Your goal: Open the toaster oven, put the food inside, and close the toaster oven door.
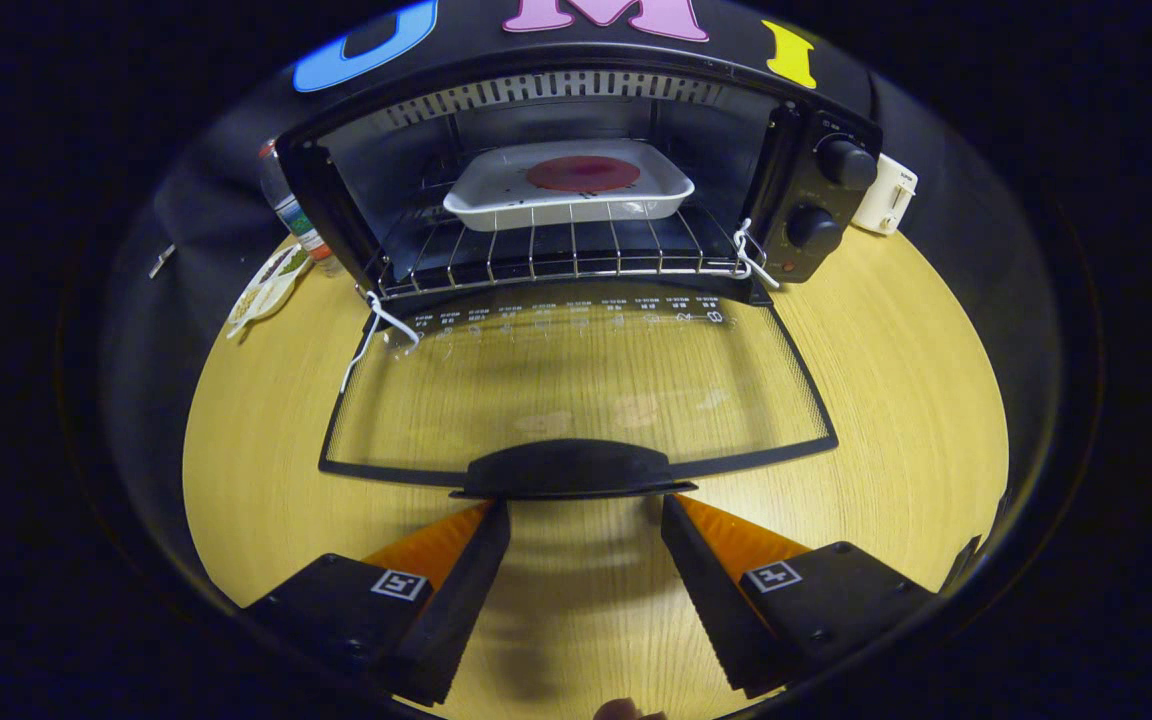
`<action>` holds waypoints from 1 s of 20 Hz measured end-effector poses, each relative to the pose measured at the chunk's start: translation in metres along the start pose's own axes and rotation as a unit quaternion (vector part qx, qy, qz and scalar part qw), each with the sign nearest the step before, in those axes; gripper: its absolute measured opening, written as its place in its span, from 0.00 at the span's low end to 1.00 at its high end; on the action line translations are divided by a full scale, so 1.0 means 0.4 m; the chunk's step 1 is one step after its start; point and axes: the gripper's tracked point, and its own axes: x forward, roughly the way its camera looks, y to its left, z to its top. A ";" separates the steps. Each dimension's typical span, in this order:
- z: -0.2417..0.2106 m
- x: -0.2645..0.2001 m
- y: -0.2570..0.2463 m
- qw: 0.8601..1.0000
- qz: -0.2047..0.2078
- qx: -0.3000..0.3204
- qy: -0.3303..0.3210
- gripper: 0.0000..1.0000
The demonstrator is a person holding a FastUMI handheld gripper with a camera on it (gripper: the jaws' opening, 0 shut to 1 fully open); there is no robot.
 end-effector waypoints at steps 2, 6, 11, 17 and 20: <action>0.008 -0.014 -0.001 1.000 0.001 -0.006 -0.003 0.99; 0.030 -0.075 0.002 0.999 0.016 0.006 -0.034 0.99; 0.105 -0.178 0.008 0.995 0.042 0.030 -0.083 0.99; 0.249 -0.326 -0.017 0.980 0.053 0.011 -0.189 0.99; 0.277 -0.385 -0.039 0.972 0.052 0.009 -0.229 0.99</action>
